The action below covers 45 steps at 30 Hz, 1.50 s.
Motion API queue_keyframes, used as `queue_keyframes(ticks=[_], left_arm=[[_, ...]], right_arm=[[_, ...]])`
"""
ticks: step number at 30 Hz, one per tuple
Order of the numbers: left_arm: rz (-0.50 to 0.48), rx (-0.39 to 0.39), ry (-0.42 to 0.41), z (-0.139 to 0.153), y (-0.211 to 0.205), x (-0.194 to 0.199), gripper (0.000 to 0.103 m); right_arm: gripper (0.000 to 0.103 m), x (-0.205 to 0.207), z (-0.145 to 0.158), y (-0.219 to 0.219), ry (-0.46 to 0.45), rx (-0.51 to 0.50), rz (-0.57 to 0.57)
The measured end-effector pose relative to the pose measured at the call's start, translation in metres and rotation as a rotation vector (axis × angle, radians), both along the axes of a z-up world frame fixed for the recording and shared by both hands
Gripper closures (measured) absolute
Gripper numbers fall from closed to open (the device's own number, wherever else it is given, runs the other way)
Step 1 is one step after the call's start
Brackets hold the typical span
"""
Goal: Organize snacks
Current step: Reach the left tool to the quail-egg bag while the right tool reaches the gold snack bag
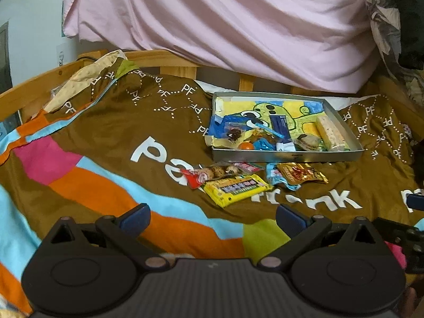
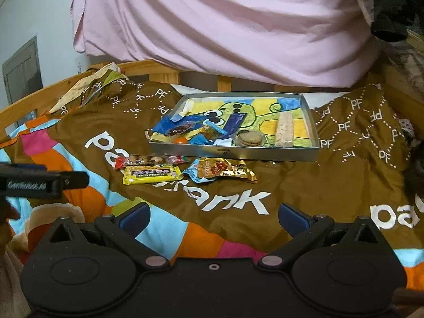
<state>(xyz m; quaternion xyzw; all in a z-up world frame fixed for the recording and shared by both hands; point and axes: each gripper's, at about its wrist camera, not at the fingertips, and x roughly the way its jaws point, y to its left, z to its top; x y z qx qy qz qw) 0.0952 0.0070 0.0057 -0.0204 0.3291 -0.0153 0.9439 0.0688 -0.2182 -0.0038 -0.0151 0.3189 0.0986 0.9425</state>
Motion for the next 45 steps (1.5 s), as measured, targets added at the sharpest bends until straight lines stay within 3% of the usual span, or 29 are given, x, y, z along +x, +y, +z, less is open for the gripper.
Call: queue_keyframes(ticks=[8, 17, 25, 32, 38, 42, 45], left_arm=[[-0.013, -0.024, 0.065, -0.015, 0.011, 0.043, 0.000], [-0.069, 0.119, 0.083, -0.039, 0.007, 0.096, 0.000], [-0.183, 0.226, 0.036, -0.052, -0.005, 0.126, 0.000], [-0.273, 0.096, 0.076, -0.065, -0.002, 0.156, 0.001], [-0.296, 0.144, 0.128, -0.072, -0.005, 0.178, 0.008], [-0.344, 0.087, 0.200, -0.076, 0.002, 0.190, 0.009], [-0.371, 0.069, 0.231, -0.077, 0.006, 0.194, 0.012]], right_arm=[[0.001, 0.018, -0.003, 0.006, 0.030, -0.019, 0.065], [0.001, 0.064, -0.016, 0.010, 0.060, -0.028, 0.187], [0.001, 0.119, -0.041, 0.010, 0.138, 0.047, 0.160], [0.001, 0.152, -0.063, -0.002, 0.245, 0.221, 0.071], [0.008, 0.177, -0.079, -0.013, 0.295, 0.343, -0.046], [0.021, 0.190, -0.092, -0.019, 0.305, 0.380, -0.114], [0.022, 0.194, -0.094, -0.017, 0.287, 0.390, -0.124]])
